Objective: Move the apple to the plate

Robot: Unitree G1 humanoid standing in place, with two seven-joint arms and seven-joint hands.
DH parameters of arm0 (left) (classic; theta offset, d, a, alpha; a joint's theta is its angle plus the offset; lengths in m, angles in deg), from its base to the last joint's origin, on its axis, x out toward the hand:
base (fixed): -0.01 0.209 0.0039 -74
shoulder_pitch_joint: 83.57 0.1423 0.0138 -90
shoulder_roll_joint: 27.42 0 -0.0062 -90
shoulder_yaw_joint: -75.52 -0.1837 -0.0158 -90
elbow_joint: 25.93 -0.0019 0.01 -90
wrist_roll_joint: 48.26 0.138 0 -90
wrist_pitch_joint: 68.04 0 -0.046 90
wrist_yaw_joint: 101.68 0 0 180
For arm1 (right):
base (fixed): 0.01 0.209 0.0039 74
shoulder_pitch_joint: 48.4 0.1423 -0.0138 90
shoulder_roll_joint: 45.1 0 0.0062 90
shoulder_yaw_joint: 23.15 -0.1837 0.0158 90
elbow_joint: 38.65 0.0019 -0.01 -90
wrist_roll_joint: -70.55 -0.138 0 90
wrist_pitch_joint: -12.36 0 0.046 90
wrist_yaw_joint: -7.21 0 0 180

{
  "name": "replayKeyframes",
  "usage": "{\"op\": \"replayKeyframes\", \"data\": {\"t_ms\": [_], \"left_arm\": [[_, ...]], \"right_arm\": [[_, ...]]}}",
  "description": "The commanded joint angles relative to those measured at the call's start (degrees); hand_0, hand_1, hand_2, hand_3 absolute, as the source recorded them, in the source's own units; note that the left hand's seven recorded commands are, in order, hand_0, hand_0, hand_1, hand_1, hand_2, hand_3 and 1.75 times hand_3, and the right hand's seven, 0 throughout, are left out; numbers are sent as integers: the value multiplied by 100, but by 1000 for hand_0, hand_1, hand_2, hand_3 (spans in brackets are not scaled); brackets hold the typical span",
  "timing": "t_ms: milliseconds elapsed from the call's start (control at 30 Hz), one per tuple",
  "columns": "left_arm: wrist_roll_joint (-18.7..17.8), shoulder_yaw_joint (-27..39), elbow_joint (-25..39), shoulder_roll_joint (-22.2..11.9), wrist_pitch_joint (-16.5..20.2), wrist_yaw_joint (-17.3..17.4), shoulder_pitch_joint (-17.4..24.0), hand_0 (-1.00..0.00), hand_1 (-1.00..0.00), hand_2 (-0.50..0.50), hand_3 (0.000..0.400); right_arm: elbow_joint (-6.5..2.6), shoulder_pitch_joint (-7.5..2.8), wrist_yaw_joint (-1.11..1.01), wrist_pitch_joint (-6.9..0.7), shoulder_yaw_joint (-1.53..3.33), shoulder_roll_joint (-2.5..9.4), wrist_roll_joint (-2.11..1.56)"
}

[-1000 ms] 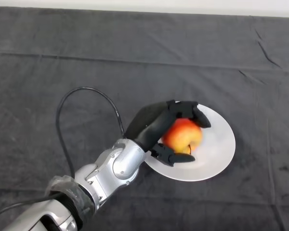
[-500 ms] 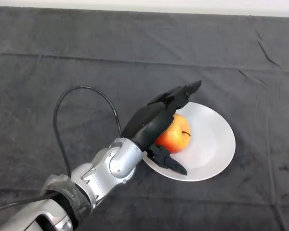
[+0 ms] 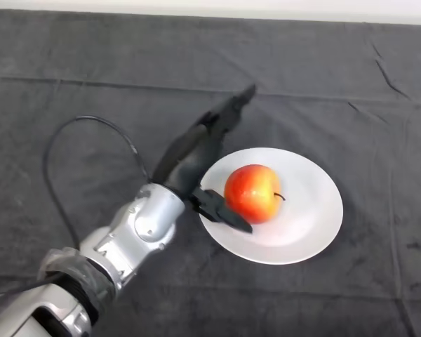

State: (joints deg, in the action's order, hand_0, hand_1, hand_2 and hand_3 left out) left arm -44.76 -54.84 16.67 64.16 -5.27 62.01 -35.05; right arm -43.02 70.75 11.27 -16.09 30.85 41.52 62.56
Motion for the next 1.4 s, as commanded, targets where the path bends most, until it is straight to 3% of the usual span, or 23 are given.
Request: {"op": "replayKeyframes", "data": {"t_ms": [33,433,733,1033,1400], "left_arm": [[-101,228,92,-196,-151,-88,-103,0,0,0,0],[-352,1068,-26,-554,-495,-220,-17,0,0,0,0],[-556,1747,-37,-1018,-691,-173,145,0,0,0,0],[-788,2474,22,-1556,-851,-138,430,0,0,0,0],[-883,3193,43,-1924,-1058,-331,950,0,0,0,0]], "right_arm": [[-643,-667,37,-637,-76,529,-96],[-639,-668,37,-639,-74,530,-98],[-637,-669,37,-641,-71,531,-100],[-634,-670,37,-642,-69,532,-102],[-631,-671,37,-644,-66,532,-105]]}}
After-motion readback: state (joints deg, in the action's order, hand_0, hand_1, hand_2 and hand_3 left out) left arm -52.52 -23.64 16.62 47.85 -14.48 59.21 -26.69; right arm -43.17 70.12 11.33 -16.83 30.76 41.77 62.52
